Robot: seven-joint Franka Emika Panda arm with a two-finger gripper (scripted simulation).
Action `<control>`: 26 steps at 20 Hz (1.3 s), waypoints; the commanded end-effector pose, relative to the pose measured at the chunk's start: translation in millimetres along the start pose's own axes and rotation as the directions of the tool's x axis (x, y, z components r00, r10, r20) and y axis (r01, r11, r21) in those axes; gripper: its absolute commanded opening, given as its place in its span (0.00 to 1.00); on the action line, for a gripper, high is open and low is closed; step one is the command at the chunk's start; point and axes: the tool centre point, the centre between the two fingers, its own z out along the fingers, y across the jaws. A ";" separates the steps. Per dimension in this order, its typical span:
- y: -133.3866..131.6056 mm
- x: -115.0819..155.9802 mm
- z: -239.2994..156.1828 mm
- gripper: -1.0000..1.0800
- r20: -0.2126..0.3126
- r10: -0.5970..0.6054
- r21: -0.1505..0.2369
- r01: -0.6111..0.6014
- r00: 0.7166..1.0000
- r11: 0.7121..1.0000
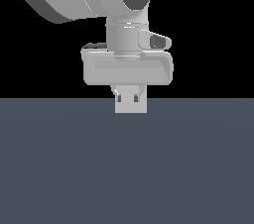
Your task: Plug the charger into the wall socket.
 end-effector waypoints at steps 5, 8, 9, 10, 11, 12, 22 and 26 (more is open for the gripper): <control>3.3 3.6 -1.7 0.00 0.003 0.040 -0.016 -0.040 0.999 0.999; 3.7 3.8 -1.7 0.00 0.003 0.044 -0.018 -0.044 0.999 0.999; 3.7 3.8 -1.7 0.00 0.003 0.044 -0.018 -0.044 0.999 0.999; 3.7 3.8 -1.7 0.00 0.003 0.044 -0.018 -0.044 0.999 0.999; 3.7 3.8 -1.7 0.00 0.003 0.044 -0.018 -0.044 0.999 0.999; 3.6 3.6 -1.6 0.00 0.003 0.043 -0.018 -0.043 0.999 0.999; 4.6 20.6 5.0 0.00 0.004 0.043 -0.018 -0.043 0.999 0.999; 5.3 35.0 10.5 0.00 0.004 0.043 -0.018 -0.043 0.999 0.999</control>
